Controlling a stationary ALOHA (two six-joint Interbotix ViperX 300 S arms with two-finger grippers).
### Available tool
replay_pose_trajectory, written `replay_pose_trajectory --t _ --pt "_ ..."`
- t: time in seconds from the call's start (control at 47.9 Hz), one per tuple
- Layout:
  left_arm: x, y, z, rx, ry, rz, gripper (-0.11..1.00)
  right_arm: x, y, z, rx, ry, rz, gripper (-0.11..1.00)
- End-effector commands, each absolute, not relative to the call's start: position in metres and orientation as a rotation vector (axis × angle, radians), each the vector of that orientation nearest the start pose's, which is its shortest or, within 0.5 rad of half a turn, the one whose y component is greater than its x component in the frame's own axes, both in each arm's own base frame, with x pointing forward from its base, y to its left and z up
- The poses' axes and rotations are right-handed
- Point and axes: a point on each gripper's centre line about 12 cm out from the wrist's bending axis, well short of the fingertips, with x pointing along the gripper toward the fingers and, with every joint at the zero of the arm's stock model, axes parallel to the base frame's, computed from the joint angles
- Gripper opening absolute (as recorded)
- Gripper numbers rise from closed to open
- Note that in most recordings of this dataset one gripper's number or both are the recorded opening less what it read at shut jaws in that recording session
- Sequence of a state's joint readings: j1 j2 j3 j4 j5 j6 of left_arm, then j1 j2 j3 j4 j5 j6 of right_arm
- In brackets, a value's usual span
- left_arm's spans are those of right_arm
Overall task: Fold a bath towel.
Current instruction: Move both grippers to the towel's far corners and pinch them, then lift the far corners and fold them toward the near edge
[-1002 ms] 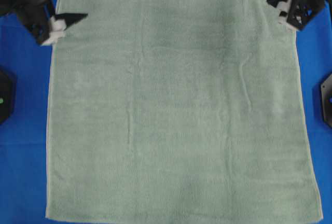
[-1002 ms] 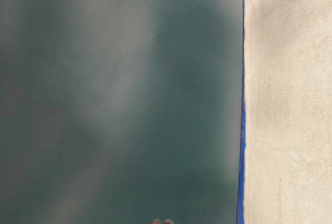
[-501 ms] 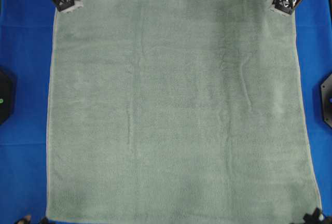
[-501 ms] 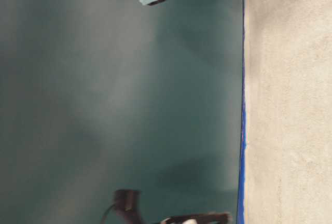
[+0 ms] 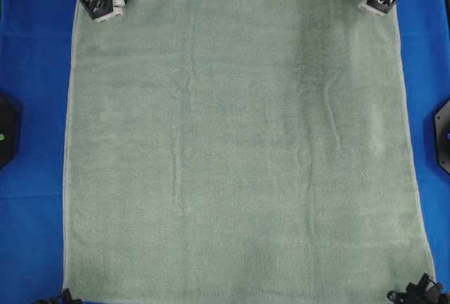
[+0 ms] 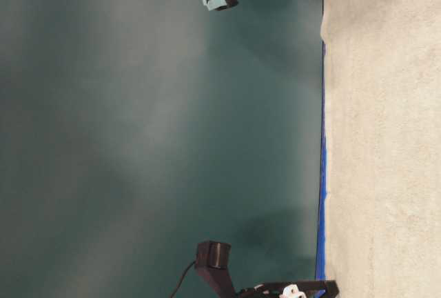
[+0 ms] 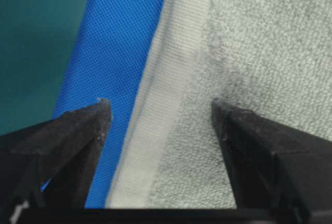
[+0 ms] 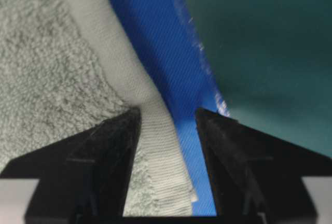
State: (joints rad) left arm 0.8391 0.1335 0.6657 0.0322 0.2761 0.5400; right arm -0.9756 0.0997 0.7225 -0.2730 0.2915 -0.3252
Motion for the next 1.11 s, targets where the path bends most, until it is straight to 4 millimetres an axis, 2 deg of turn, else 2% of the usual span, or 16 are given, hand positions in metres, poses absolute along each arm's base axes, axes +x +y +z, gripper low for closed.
replay_pose_trajectory --t 0.0,0.063,0.23,0.292,0.397,0.501,0.647,0.814,1.002,1.085 --pt "0.243 0.269 0.101 0.048 1.171 0.44 0.72 0.18 -0.292 0.082 0.047 1.278 -0.591 0.53" --pt "0.242 0.266 0.099 0.04 1.184 0.432 0.62 0.179 -0.291 0.082 0.059 1.288 -0.591 0.47" --pt "0.24 0.258 0.096 0.019 1.23 0.398 0.14 0.179 -0.285 0.079 0.095 1.313 -0.579 0.06" --pt "0.241 0.256 0.096 0.012 1.236 0.392 0.03 0.18 -0.281 0.078 0.103 1.318 -0.572 0.05" --pt "0.243 0.254 0.1 0.018 1.234 0.386 0.03 0.184 -0.276 0.081 0.122 1.319 -0.566 0.05" --pt "0.245 0.254 0.113 0.032 1.216 0.39 0.03 0.188 -0.271 0.092 0.138 1.304 -0.575 0.05" --pt "0.25 0.252 0.154 0.065 1.172 0.403 0.03 0.192 -0.263 0.123 0.129 1.258 -0.598 0.05" --pt "0.259 0.247 0.207 0.118 1.109 0.408 0.03 0.195 -0.25 0.174 0.097 1.18 -0.633 0.05" --pt "0.266 0.229 0.238 0.136 1.117 0.36 0.03 0.189 -0.221 0.219 0.089 1.126 -0.651 0.05" --pt "0.269 0.216 0.244 0.14 1.119 0.333 0.03 0.187 -0.206 0.222 0.106 1.124 -0.646 0.05"
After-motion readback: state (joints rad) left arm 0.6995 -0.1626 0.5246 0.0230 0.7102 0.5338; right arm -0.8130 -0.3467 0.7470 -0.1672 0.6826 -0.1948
